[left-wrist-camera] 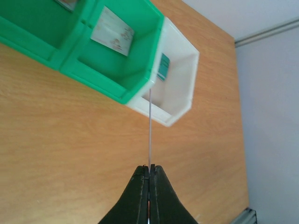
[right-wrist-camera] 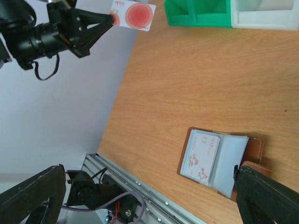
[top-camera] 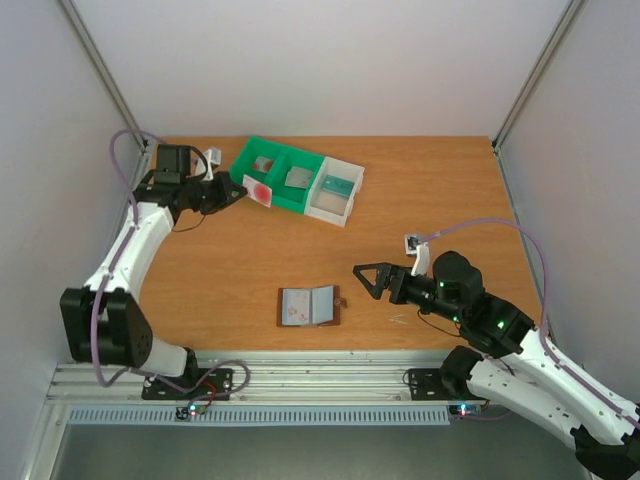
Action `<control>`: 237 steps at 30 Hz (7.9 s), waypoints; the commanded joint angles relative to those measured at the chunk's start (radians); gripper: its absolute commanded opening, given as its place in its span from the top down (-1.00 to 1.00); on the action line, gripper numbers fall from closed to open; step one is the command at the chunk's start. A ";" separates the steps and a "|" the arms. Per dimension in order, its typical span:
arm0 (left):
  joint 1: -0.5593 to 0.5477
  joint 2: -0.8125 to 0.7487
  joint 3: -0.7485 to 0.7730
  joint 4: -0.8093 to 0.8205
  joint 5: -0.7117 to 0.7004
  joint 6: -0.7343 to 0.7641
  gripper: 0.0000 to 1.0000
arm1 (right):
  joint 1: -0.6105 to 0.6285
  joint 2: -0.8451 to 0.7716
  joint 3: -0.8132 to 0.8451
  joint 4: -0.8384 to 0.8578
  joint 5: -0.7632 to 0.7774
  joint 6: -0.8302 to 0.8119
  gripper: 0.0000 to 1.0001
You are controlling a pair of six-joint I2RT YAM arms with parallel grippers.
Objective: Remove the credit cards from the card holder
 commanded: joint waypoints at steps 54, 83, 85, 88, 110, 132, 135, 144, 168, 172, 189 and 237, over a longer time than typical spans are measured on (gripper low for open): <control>0.039 1.079 1.067 -0.007 -0.080 0.312 0.99 | 0.006 0.332 0.256 -0.124 0.130 -0.129 -0.97; 0.028 1.160 1.099 0.051 -0.062 0.282 0.88 | 0.006 0.372 0.284 -0.139 0.207 -0.127 -0.97; 0.028 1.164 1.099 0.051 -0.062 0.282 0.88 | 0.006 0.372 0.284 -0.142 0.208 -0.125 -0.97; 0.027 1.165 1.100 0.055 -0.066 0.281 0.85 | 0.006 0.368 0.283 -0.147 0.213 -0.120 -0.97; 0.012 1.164 1.099 0.129 -0.097 0.235 0.61 | 0.006 0.370 0.307 -0.169 0.214 -0.117 -0.97; -0.014 1.115 1.057 0.252 -0.200 0.246 0.16 | 0.006 0.402 0.344 -0.154 0.224 -0.137 -0.97; -0.014 1.106 1.055 0.261 -0.200 0.241 0.14 | 0.006 0.399 0.340 -0.158 0.224 -0.133 -0.97; -0.014 0.988 0.992 0.203 -0.197 0.216 -0.09 | 0.006 0.398 0.338 -0.196 0.200 -0.124 -0.97; -0.018 0.428 0.387 -0.183 -0.187 0.088 -0.20 | 0.009 0.526 0.336 -0.246 -0.010 -0.088 -0.72; -0.033 0.349 0.247 -0.177 -0.146 0.089 -0.12 | 0.013 0.533 0.296 -0.189 -0.042 -0.069 -0.57; -0.139 0.000 -0.241 -0.106 -0.020 0.056 -0.03 | 0.086 0.656 0.242 -0.021 -0.092 -0.009 0.08; -0.268 -0.007 -0.716 0.393 0.167 -0.185 0.63 | 0.104 1.101 0.153 0.293 -0.153 0.082 0.65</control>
